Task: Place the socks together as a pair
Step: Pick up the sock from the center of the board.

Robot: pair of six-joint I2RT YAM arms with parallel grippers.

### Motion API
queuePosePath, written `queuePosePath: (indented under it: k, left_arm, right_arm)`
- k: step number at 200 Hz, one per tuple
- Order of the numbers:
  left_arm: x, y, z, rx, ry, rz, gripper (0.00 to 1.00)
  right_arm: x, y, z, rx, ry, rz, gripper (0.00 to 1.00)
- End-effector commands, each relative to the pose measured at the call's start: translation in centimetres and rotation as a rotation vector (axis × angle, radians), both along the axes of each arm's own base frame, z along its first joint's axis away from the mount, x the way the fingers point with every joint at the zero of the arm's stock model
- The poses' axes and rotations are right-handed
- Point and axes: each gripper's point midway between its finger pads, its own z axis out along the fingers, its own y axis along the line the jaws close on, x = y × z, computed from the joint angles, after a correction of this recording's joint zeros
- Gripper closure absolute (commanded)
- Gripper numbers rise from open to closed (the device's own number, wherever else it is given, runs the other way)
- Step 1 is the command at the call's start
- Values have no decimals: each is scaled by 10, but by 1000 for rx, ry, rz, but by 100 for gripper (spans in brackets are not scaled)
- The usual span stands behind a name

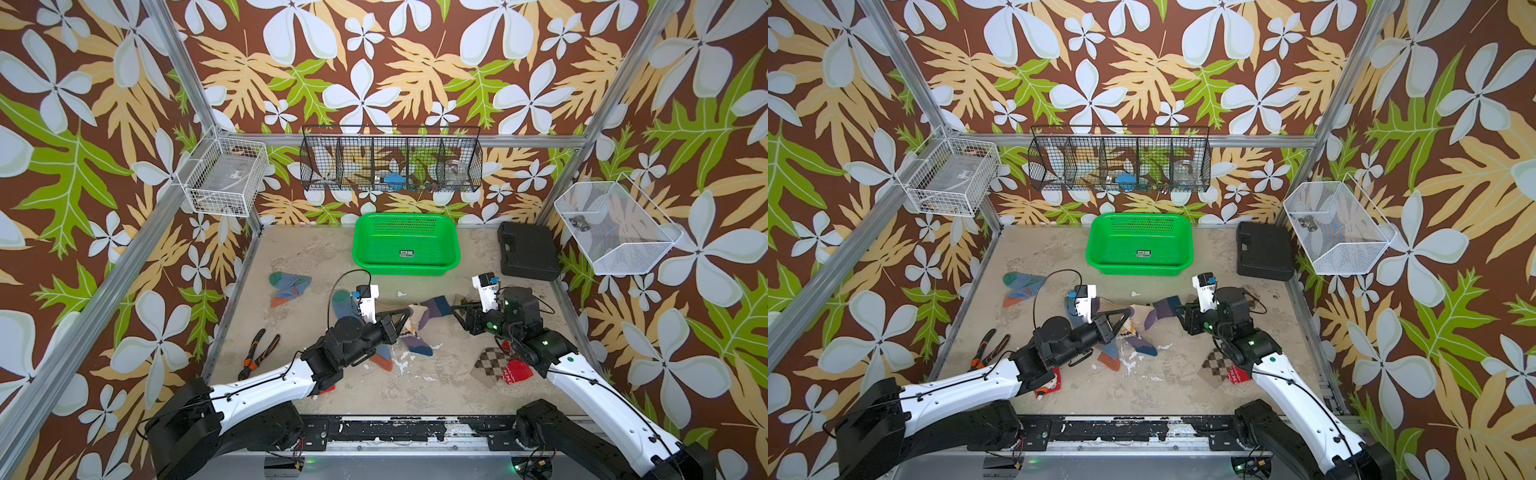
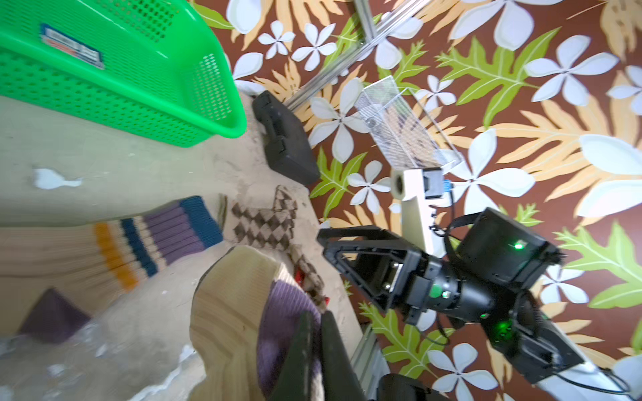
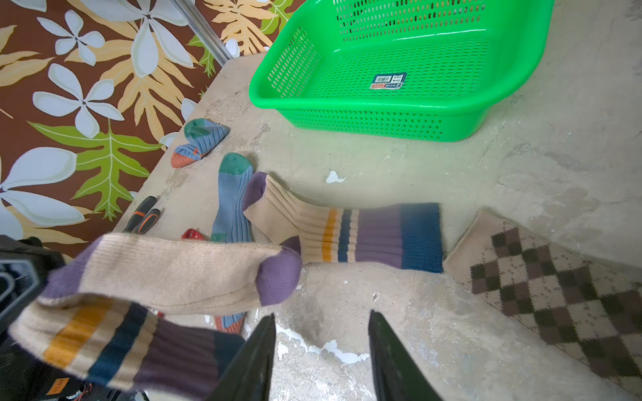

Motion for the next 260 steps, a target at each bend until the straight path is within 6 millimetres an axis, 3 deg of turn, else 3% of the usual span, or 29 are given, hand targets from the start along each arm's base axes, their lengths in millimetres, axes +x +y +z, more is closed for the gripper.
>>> queuePosePath:
  k: [1,29,68,100,126,164,212,231,244,260]
  left_arm:
    - [-7,-16,24,-93,-42,-46,95]
    - [-3,-22,12,-83,-22,-44,95]
    - [2,-23,24,-57,-42,-22,94]
    - [1,-22,28,-53,-43,-25,93]
    - [-1,-26,21,-64,-21,-49,92]
    - [-4,-25,18,-76,-9,-59,91]
    - [-4,-25,19,-73,-13,-62,90]
    - [-5,-26,16,-68,-10,-65,88]
    - [-5,-26,13,-49,-11,-67,78]
    - [-3,-24,2,22,-17,-58,48]
  right_arm:
    - [-4,9,11,53,-25,48,54]
    - [-33,38,24,154,-40,255,50]
    - [-57,48,25,193,-89,337,44]
    - [-80,70,28,249,-115,431,43]
    - [-85,83,37,247,-163,456,42]
    - [-77,90,39,242,-170,450,41]
    - [-78,105,29,245,-147,473,50]
    - [-77,108,23,228,-126,467,67]
    - [-75,106,17,207,-101,449,82]
    - [-71,99,7,148,-55,404,93]
